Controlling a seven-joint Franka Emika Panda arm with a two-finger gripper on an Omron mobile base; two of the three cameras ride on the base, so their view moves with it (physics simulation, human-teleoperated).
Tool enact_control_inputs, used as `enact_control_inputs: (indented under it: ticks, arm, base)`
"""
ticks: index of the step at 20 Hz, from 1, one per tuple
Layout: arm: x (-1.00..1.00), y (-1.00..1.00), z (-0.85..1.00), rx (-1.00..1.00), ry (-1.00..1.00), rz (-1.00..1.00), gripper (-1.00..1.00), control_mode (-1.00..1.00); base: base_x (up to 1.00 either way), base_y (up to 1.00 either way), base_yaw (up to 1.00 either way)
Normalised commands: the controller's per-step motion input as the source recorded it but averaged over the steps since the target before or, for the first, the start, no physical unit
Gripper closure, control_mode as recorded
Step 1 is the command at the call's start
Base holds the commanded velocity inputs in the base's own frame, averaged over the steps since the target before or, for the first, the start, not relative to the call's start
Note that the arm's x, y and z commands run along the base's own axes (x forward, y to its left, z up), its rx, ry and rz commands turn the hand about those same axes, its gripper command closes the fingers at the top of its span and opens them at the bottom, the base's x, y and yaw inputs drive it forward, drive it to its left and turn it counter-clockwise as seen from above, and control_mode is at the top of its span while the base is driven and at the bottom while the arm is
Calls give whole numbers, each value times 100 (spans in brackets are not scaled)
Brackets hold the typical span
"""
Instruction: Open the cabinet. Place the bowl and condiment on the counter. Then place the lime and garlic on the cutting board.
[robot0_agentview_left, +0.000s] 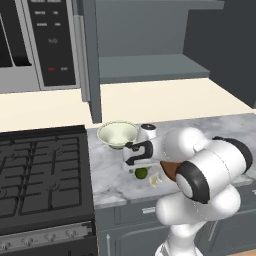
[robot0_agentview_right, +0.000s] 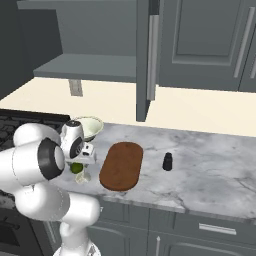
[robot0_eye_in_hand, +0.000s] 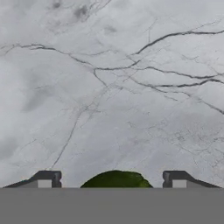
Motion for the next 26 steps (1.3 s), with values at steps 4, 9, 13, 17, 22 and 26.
enact_control_inputs:
  ticks: [4, 9, 13, 17, 22, 26]
  arm:
    - [-29, -13, 3, 0, -2, -18, 100, -100]
    - [-3, -53, 49, 1, -17, -7, 100, -100]
    - [11, -83, 92, 0, -28, -8, 100, -100]
    - [26, -87, 60, 0, -18, -8, 100, -100]
    - [47, -70, 16, 0, -5, -5, 100, -100]
    - [30, -41, 0, 0, 0, -4, 100, -100]
  base:
    - [0, 0, 0]
    - [0, 0, 0]
    - [0, 0, 0]
    - [0, 0, 0]
    - [0, 0, 0]
    - [0, 0, 0]
